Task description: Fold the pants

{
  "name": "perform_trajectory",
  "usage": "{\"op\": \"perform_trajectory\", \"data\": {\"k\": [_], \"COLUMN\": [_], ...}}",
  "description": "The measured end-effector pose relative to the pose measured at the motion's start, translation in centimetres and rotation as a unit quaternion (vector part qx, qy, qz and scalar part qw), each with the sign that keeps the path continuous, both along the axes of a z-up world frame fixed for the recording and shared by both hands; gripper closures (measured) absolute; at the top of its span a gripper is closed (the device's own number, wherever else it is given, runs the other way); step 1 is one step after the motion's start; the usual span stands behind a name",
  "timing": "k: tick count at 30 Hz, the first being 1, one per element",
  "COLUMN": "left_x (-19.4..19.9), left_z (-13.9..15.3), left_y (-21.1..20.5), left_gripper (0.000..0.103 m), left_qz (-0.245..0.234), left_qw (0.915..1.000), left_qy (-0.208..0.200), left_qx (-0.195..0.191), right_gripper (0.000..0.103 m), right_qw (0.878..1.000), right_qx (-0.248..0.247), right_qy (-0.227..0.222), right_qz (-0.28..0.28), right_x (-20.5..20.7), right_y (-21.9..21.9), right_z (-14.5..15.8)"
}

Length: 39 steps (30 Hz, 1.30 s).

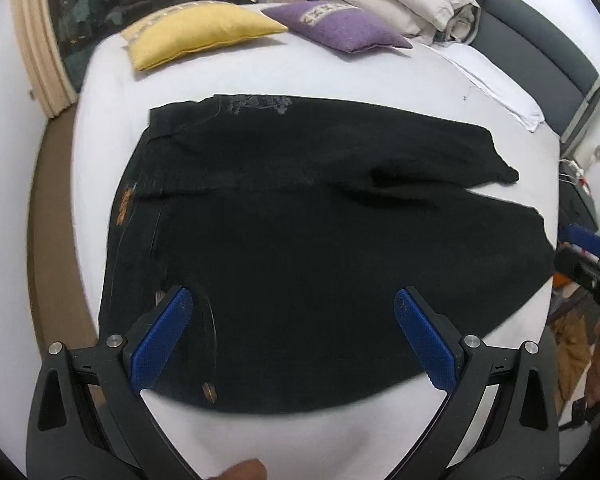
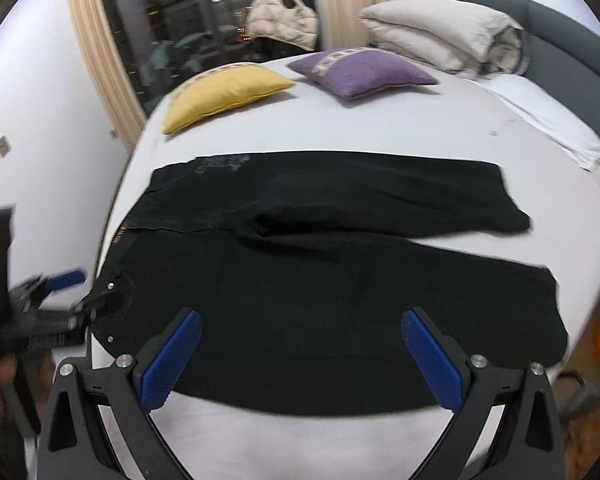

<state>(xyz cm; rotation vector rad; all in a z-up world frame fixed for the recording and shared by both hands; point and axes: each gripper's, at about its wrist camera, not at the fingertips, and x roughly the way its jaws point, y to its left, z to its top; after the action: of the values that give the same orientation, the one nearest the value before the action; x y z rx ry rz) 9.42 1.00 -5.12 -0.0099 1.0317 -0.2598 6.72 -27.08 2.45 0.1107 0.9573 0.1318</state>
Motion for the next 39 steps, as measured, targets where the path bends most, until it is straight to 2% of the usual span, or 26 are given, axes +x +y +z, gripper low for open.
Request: {"op": "perform_trajectory", "data": {"k": [2,3,6,8,12,14,17,18,24,26,29,31,32,33,35,37,39], "left_x": [3.4,5.7,13.0,18.1,26.5,29.4,33.2,34.3,37.6,38.2,39.0,39.2,39.2,39.2,38.2,37.0,36.0], "left_z": [0.6,0.9,1.1,0.5,-1.5,-2.2,-3.9,-4.6,-7.4,-8.0,-9.0,-9.0,-8.9,-8.7,-8.4,-7.7,-6.6], "left_y": [1.1,1.5,2.0,1.9,2.1,2.2,2.6,2.7,3.3,3.6,4.4,4.6,4.6,4.6,4.3,3.8,3.8], "left_gripper": [0.0,0.0,0.0,0.0,0.0,0.001,0.014,0.014,0.024,0.028,0.042,0.055,0.07,0.081,0.093,0.095,0.096], "left_qz": [-0.004,-0.009,-0.045,-0.077,-0.142,-0.169,-0.202,-0.209,-0.269,-0.276,-0.273,-0.275,-0.275,-0.273,-0.279,-0.291,-0.29], "left_qw": [0.9999,0.9996,0.9959,0.9894,0.977,0.9729,0.9669,0.9647,0.9475,0.9461,0.9459,0.9461,0.9462,0.947,0.9462,0.9436,0.9453], "left_qy": [-0.014,-0.026,-0.044,-0.045,-0.01,0.006,0.037,0.047,0.106,0.122,0.148,0.149,0.151,0.148,0.139,0.111,0.081], "left_qx": [-0.003,0.011,0.065,0.114,0.159,0.158,0.152,0.152,0.135,0.117,0.095,0.084,0.079,0.08,0.088,0.114,0.125], "right_gripper": [0.0,0.0,0.001,0.006,0.015,0.015,0.018,0.018,0.021,0.023,0.025,0.027,0.027,0.029,0.03,0.03,0.03], "right_qw": [1.0,1.0,0.998,0.996,0.992,0.991,0.988,0.988,0.982,0.979,0.978,0.977,0.976,0.975,0.973,0.971,0.968], "right_qx": [0.007,0.01,0.015,0.017,0.016,0.017,0.023,0.026,0.037,0.033,0.032,0.034,0.035,0.038,0.038,0.034,0.029], "right_qy": [-0.004,-0.007,-0.015,-0.013,-0.003,0.001,0.01,0.014,0.035,0.044,0.051,0.053,0.052,0.05,0.043,0.035,0.027], "right_qz": [0.017,0.028,0.06,0.081,0.121,0.134,0.15,0.154,0.183,0.194,0.2,0.204,0.208,0.214,0.224,0.234,0.247], "right_x": [1.5,2.4,5.5,7.4,11.0,12.4,14.3,15.0,17.3,18.0,18.9,19.5,19.7,20.1,21.0,22.2,23.7], "right_y": [-1.0,-1.6,-3.5,-4.5,-6.0,-6.4,-6.2,-6.2,-5.5,-5.2,-4.8,-4.6,-4.5,-4.3,-3.8,-3.2,-2.6], "right_z": [-0.3,-0.4,-1.0,-1.5,-2.9,-3.6,-4.8,-5.2,-7.7,-8.5,-9.0,-9.1,-9.0,-8.9,-8.4,-7.8,-7.3]}}
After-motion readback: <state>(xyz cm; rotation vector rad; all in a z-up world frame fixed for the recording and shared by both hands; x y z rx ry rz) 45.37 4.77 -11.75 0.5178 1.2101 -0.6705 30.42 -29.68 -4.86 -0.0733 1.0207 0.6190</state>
